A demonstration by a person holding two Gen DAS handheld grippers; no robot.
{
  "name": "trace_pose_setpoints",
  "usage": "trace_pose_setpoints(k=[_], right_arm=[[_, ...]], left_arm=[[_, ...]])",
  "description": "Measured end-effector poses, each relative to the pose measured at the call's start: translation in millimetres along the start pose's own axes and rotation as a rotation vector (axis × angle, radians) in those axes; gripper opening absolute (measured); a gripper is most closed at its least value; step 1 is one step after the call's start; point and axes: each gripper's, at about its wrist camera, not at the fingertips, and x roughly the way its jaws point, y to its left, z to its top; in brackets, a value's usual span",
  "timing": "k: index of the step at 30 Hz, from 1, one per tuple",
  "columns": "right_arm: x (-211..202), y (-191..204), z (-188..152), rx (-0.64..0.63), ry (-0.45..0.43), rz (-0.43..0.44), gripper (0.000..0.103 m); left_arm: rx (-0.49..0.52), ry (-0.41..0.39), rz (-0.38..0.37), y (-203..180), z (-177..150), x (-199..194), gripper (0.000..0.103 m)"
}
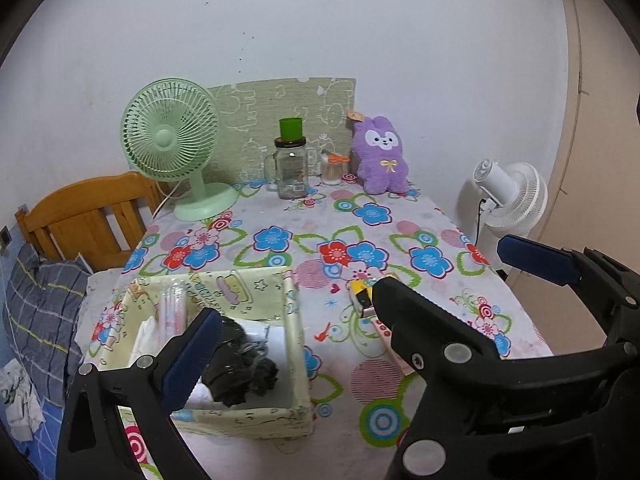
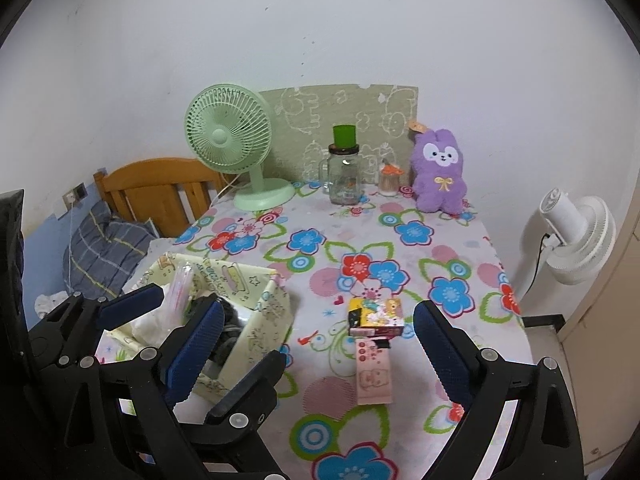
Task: Organize soft objects
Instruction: 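Withdraw both open tools from the box toward the cartoon box and wipes pack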
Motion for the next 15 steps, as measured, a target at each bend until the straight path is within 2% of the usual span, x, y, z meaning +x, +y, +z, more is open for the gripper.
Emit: trace_pose_setpoints(k=[15], right_arm=[[-0.4,-41.1,-6.4,0.037,-0.009,-0.042,0.097]], left_arm=[[0.044,0.003,-0.011,-38.4,5.9,18.2,0.103]])
